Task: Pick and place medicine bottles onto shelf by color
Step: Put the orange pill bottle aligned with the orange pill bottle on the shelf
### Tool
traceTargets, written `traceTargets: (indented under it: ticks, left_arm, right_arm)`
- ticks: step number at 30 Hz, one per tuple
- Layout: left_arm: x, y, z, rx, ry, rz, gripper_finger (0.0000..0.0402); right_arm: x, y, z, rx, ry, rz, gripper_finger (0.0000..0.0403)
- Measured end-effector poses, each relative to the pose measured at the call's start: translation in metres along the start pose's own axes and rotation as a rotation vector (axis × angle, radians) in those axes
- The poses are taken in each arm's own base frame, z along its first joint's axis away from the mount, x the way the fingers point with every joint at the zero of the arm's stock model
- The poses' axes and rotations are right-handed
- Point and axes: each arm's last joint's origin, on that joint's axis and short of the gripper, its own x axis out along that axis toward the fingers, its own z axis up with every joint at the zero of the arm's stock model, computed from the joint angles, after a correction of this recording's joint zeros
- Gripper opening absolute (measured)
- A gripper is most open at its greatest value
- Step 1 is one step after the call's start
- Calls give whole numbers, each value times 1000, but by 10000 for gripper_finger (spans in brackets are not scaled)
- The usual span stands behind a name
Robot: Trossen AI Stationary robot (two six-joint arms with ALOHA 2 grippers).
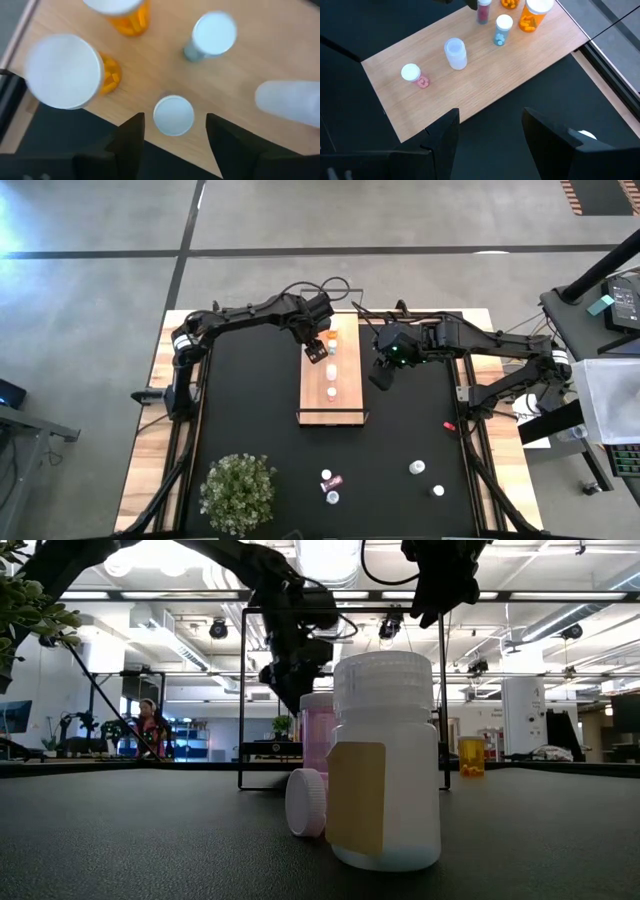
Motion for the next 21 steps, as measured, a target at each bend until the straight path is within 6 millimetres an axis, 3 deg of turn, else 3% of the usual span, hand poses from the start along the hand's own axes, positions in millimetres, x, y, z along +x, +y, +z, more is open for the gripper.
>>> traceTargets:
  ticks: [21]
  left_arm:
    - [-134, 4, -17, 17, -386, -7, 203]
  right_arm:
    - [0, 0, 0, 1, -3, 1, 206]
